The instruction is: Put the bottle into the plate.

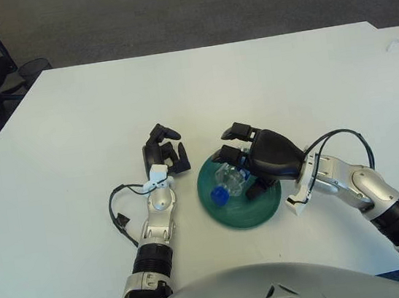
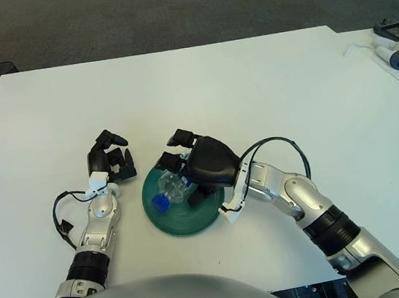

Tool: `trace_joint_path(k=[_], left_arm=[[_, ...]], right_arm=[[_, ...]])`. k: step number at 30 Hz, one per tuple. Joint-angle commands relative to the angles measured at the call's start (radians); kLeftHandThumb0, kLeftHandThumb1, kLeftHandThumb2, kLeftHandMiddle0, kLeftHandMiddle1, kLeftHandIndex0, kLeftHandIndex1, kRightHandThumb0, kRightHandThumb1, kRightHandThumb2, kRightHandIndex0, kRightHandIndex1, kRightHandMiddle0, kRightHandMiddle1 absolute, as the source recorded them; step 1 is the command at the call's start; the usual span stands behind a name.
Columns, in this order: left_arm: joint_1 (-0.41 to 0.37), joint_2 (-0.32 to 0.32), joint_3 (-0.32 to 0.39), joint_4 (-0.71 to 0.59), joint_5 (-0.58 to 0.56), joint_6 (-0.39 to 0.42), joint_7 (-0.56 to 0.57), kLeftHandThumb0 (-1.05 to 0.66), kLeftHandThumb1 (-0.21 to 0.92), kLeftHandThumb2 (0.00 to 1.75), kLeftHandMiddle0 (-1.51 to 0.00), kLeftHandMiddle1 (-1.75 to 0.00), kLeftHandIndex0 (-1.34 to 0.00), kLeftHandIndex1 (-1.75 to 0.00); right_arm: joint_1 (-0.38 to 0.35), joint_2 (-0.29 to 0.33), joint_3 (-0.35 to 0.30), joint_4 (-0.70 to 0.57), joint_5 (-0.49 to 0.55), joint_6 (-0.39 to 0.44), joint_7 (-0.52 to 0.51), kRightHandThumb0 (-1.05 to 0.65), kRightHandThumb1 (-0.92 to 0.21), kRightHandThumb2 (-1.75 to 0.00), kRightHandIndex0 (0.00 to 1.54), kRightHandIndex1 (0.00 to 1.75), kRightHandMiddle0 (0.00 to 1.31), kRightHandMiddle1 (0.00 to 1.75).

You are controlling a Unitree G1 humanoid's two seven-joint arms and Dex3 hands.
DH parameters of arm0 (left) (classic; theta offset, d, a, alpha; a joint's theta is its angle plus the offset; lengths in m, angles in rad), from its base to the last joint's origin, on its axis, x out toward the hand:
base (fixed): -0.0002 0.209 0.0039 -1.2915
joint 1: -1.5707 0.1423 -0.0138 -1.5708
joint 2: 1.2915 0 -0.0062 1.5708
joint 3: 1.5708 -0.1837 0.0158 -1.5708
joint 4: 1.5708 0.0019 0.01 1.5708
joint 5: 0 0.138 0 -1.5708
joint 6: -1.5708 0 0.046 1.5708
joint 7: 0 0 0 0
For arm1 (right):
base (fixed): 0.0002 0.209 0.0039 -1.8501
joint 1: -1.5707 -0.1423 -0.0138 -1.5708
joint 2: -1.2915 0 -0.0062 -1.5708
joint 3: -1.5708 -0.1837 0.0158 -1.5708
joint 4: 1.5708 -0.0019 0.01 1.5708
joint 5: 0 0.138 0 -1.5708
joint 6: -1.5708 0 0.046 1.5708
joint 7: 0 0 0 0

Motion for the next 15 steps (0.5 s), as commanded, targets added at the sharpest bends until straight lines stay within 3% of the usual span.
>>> trace_joint_path(k=[1,8,15], left_arm=[[0.026,0.002,0.0,0.04,-0.014,0.027,-0.021,-0.55,0.14,1.54,-1.27,-1.75,-0.76,-1.75],[0.029,0.009,-0.003,0.03,-0.02,0.031,-0.039,-0.55,0.14,1.53,-1.25,-1.75,-0.76,-1.75],[0.043,0.009,-0.001,0.008,-0.046,0.03,-0.074,-0.53,0.18,1.49,-1.23,-1.75,-0.73,-1.75]], right_arm=[[-0.007,-0.009,-0.016,-0.008,-0.02,-0.002,-0.025,-0.85,-0.92,-0.77,0.0,0.02,0.0,0.04],[-0.02,-0.014,-0.032,0.002,-0.027,-0.018,-0.081,-0.95,-0.92,-0.78,0.0,0.0,0.0,0.0],[-0.026,-0.012,-0.041,0.003,-0.003,-0.026,-0.074,-1.01,-0.92,-0.75,0.0,0.0,0.0,0.0]])
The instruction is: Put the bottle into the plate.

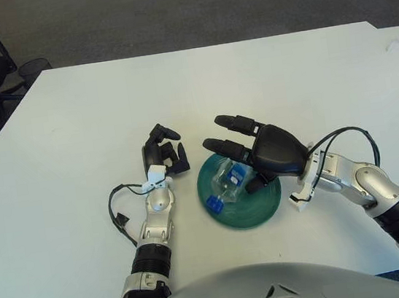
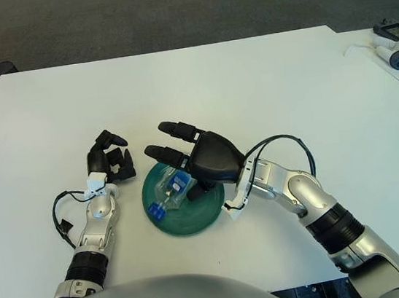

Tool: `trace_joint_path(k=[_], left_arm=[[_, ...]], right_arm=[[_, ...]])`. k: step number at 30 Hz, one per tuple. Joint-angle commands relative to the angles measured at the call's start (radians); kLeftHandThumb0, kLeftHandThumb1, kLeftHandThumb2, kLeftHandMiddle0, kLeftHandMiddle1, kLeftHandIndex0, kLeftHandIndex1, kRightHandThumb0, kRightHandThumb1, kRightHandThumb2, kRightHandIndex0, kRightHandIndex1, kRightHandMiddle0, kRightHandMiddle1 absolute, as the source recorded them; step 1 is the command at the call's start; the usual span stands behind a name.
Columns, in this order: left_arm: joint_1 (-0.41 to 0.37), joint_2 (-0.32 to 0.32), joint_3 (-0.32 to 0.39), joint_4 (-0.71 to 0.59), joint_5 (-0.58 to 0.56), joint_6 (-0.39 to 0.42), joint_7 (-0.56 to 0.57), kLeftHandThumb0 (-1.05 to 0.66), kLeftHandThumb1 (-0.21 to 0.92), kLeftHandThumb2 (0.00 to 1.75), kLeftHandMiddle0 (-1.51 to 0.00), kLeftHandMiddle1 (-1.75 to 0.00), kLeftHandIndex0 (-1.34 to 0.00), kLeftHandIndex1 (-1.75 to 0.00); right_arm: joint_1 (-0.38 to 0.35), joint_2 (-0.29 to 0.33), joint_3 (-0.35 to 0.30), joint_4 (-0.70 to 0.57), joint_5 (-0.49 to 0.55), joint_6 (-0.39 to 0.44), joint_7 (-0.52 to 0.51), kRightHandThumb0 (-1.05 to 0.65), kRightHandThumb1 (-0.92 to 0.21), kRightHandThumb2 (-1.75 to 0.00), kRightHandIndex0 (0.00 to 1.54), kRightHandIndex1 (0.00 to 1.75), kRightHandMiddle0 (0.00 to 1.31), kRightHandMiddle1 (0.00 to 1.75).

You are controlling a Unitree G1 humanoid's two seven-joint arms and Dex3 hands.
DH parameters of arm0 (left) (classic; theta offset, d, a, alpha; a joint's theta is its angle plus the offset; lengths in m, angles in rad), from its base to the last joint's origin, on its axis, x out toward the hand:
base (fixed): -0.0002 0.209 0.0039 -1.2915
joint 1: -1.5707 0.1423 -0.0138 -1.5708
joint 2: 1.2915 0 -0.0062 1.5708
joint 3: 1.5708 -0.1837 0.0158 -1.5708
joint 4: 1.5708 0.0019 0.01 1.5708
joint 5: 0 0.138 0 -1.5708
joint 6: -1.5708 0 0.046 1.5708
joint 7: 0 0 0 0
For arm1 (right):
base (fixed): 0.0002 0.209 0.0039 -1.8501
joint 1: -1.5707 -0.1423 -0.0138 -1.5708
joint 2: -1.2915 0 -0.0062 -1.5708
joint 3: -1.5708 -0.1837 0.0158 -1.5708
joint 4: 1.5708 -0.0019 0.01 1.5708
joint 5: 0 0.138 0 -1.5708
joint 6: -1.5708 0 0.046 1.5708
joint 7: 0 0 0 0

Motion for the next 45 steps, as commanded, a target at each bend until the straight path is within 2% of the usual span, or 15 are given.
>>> trace_joint_path(k=[1,9,19,23,27,31,35,38,40,43,45], left_arm=[[0.039,0.004,-0.002,0.014,-0.016,0.033,-0.03,-0.53,0.19,1.48,-1.22,-1.75,-0.72,-1.75],[0.039,0.003,0.003,0.019,-0.033,0.023,-0.043,-0.52,0.2,1.46,-1.22,-1.75,-0.7,-1.75],[0.021,0.01,0.018,0.082,-0.05,-0.022,-0.048,-0.53,0.2,1.47,-1.23,-1.75,-0.71,-1.75],[0.013,0.015,0.022,0.11,-0.048,-0.044,-0.048,-0.53,0.19,1.47,-1.23,-1.75,-0.72,-1.75],[0.023,0.008,0.018,0.088,-0.044,-0.038,-0.046,-0.53,0.19,1.47,-1.23,-1.75,-0.72,-1.75],[0.035,0.003,0.013,0.047,-0.029,0.0,-0.039,-0.53,0.18,1.48,-1.24,-1.75,-0.72,-1.75],[0.041,0.002,0.014,0.03,-0.024,0.022,-0.036,-0.54,0.16,1.5,-1.25,-1.75,-0.74,-1.75],[0.045,0.002,0.015,0.02,-0.022,0.036,-0.032,-0.54,0.16,1.51,-1.26,-1.75,-0.74,-1.75],[0.046,0.002,0.015,0.014,-0.018,0.043,-0.028,-0.55,0.15,1.53,-1.27,-1.75,-0.75,-1.75],[0.047,0.002,0.015,0.01,-0.009,0.049,-0.018,-0.55,0.13,1.54,-1.28,-1.75,-0.77,-1.75],[0.043,0.007,0.016,0.02,-0.001,0.045,-0.012,-0.56,0.12,1.55,-1.28,-1.75,-0.77,-1.75]], right_arm=[[-0.016,-0.005,-0.013,0.003,0.01,-0.005,-0.001,-1.02,-0.92,-0.75,0.0,0.0,0.0,0.0],[-0.034,-0.01,-0.03,0.006,0.06,-0.017,0.029,-1.05,-0.92,-0.75,0.0,0.0,0.0,0.0],[-0.054,-0.006,-0.095,0.004,0.154,-0.042,0.025,-1.05,-0.92,-0.77,0.0,0.0,0.01,0.0],[-0.098,0.002,-0.135,0.032,0.262,-0.032,0.059,-1.05,-0.92,-0.78,0.0,0.0,0.02,0.01],[-0.142,0.025,-0.176,0.092,0.46,-0.022,0.108,-1.05,-0.92,-0.75,0.0,0.0,0.02,0.02],[-0.181,0.084,-0.21,0.18,0.688,-0.013,0.14,-1.03,-0.92,-0.65,0.0,0.0,0.02,0.06],[-0.158,0.14,-0.24,0.163,0.879,0.058,0.188,-0.97,-0.92,-0.49,0.01,0.0,0.0,0.2],[-0.125,0.209,-0.26,0.134,0.922,0.156,0.166,-0.95,-0.92,-0.42,0.03,0.01,0.0,0.32],[-0.107,0.246,-0.272,0.132,0.948,0.195,0.154,-0.94,-0.92,-0.37,0.08,0.03,0.0,0.47],[-0.109,0.303,-0.303,0.162,0.996,0.222,0.14,-0.92,-0.92,-0.35,0.15,0.07,0.0,0.65],[-0.163,0.358,-0.34,0.267,1.048,0.192,0.127,-0.89,-0.92,-0.34,0.19,0.09,0.0,0.77]])
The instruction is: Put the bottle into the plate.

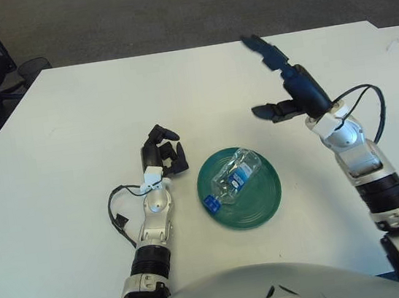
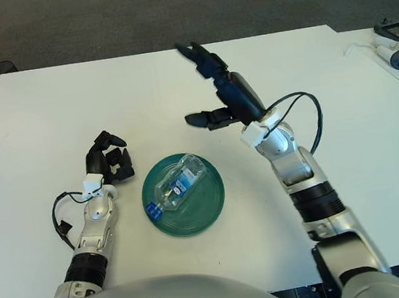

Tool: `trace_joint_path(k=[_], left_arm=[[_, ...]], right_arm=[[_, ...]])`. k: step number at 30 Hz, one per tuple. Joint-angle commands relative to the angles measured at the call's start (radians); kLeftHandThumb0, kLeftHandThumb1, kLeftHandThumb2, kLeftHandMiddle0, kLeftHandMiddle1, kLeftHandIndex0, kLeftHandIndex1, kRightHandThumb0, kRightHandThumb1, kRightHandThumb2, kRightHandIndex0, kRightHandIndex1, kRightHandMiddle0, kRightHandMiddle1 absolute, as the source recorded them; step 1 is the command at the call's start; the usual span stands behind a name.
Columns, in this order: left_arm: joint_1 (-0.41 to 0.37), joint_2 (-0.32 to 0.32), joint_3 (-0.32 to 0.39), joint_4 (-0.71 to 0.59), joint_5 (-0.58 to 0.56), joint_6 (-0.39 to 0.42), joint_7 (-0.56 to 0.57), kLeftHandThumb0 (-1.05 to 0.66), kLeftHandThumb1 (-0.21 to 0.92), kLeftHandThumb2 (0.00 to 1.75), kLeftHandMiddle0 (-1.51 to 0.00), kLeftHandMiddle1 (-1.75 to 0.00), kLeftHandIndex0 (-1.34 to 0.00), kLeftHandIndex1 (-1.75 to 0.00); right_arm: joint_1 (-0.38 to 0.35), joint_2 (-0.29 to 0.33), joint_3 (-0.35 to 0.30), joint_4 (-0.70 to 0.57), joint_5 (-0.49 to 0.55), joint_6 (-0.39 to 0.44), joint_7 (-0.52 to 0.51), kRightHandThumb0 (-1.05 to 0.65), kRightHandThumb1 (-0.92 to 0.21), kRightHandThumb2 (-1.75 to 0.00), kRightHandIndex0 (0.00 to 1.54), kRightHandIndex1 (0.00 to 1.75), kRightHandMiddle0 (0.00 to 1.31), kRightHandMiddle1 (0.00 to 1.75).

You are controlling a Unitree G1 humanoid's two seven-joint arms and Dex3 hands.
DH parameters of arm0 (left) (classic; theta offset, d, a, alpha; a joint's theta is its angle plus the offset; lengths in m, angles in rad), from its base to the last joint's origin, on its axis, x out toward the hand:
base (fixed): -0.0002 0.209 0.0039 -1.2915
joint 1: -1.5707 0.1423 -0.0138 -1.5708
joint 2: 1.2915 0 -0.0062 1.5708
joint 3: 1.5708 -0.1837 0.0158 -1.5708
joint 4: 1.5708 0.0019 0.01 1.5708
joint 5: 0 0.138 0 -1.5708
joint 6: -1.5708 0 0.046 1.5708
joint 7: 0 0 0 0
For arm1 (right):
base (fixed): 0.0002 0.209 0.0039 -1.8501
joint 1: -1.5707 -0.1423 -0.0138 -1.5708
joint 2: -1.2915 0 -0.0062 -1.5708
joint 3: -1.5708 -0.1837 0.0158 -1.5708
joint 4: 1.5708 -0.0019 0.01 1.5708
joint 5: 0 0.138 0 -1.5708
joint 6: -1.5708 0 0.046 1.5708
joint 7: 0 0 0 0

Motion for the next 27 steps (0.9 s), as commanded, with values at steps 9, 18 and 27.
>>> trace_joint_path(k=[9,18,27], left_arm=[[0.036,0.019,-0.002,0.035,0.027,0.033,0.004,-0.57,0.1,1.59,-1.29,-1.75,-0.8,-1.75],[0.054,0.01,-0.001,0.006,0.033,0.05,0.016,-0.57,0.1,1.58,-1.29,-1.75,-0.79,-1.75],[0.062,0.018,-0.002,-0.009,0.028,0.057,0.0,-0.57,0.1,1.59,-1.28,-1.75,-0.8,-1.75]], right_arm=[[-0.085,0.177,-0.13,0.215,0.222,-0.048,0.03,-0.64,-0.78,-0.65,0.17,0.55,0.01,1.12],[-0.016,0.245,-0.148,0.167,0.241,-0.005,0.031,-0.5,-0.78,-0.82,0.18,0.88,0.04,1.2],[0.018,0.283,-0.159,0.165,0.236,0.028,0.035,-0.51,-0.85,-0.79,0.19,0.93,0.03,1.26]])
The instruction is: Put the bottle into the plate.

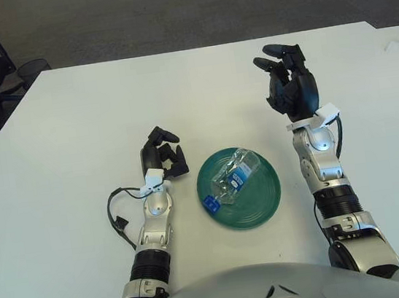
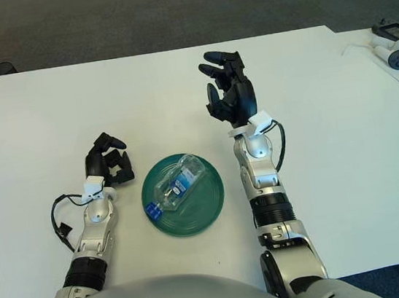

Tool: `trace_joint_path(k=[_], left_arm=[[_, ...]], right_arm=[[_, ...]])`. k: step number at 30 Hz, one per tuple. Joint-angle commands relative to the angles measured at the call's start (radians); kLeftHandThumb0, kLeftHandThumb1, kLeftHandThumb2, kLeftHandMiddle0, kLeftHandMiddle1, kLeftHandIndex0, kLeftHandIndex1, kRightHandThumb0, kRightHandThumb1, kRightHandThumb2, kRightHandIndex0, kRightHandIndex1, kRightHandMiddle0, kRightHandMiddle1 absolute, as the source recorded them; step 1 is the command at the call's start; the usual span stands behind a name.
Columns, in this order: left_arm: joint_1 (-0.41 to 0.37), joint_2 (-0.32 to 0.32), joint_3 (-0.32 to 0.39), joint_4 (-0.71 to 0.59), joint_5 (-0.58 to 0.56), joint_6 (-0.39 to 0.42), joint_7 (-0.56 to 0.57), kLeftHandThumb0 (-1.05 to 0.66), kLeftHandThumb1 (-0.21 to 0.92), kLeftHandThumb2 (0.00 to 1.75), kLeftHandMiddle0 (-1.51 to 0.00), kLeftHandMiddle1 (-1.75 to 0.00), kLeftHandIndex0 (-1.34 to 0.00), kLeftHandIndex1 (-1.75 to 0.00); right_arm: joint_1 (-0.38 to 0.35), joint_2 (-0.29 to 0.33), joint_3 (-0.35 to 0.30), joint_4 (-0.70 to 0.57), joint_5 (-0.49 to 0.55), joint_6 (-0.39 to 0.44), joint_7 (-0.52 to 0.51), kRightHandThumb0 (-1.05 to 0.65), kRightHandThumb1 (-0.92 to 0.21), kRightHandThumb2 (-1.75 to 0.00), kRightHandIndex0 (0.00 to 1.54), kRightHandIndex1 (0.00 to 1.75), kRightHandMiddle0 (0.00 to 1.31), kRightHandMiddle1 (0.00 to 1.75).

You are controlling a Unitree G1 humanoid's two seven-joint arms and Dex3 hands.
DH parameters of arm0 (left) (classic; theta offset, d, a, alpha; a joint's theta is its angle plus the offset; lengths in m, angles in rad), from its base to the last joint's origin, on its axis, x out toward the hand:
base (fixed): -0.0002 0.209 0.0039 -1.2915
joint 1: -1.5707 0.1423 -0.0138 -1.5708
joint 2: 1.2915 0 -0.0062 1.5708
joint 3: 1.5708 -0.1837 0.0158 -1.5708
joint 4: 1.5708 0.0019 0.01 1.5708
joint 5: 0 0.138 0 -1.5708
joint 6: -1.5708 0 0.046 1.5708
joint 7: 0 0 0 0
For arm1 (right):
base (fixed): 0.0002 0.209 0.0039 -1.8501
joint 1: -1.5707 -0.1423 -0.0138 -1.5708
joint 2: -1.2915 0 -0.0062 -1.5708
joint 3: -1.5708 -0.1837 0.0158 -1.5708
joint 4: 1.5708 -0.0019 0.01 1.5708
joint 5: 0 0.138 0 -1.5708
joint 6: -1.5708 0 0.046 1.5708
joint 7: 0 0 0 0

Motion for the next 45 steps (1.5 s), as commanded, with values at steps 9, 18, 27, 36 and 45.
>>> trace_joint_path(k=[9,18,27,36,45], left_arm=[[0.045,0.013,-0.001,0.014,0.006,0.052,-0.009,-0.57,0.1,1.59,-1.29,-1.75,-0.8,-1.75],[0.046,0.016,0.001,0.005,-0.005,0.055,-0.024,-0.57,0.09,1.59,-1.29,-1.75,-0.8,-1.75],[0.049,0.014,0.008,-0.013,-0.028,0.063,-0.047,-0.57,0.1,1.59,-1.29,-1.75,-0.8,-1.75],[0.048,0.014,0.008,-0.024,-0.032,0.073,-0.045,-0.56,0.12,1.56,-1.29,-1.75,-0.78,-1.75],[0.042,0.017,0.006,-0.024,-0.029,0.078,-0.048,-0.56,0.12,1.56,-1.29,-1.75,-0.78,-1.75]], right_arm=[[0.034,0.032,-0.017,-0.016,0.003,0.024,0.006,-0.49,-0.84,-0.78,0.21,0.94,0.05,1.28],[0.035,0.039,-0.02,-0.022,-0.004,0.028,0.007,-0.49,-0.84,-0.79,0.21,0.94,0.05,1.28],[0.035,0.044,-0.019,-0.025,-0.009,0.031,0.006,-0.49,-0.83,-0.79,0.21,0.94,0.05,1.28],[0.08,0.017,-0.036,0.389,-0.237,-0.143,-0.217,-0.54,-0.82,-0.76,0.24,1.02,0.0,1.24],[0.028,0.003,-0.049,0.523,-0.248,-0.227,-0.258,-0.54,-0.81,-0.73,0.24,0.98,0.0,1.16]])
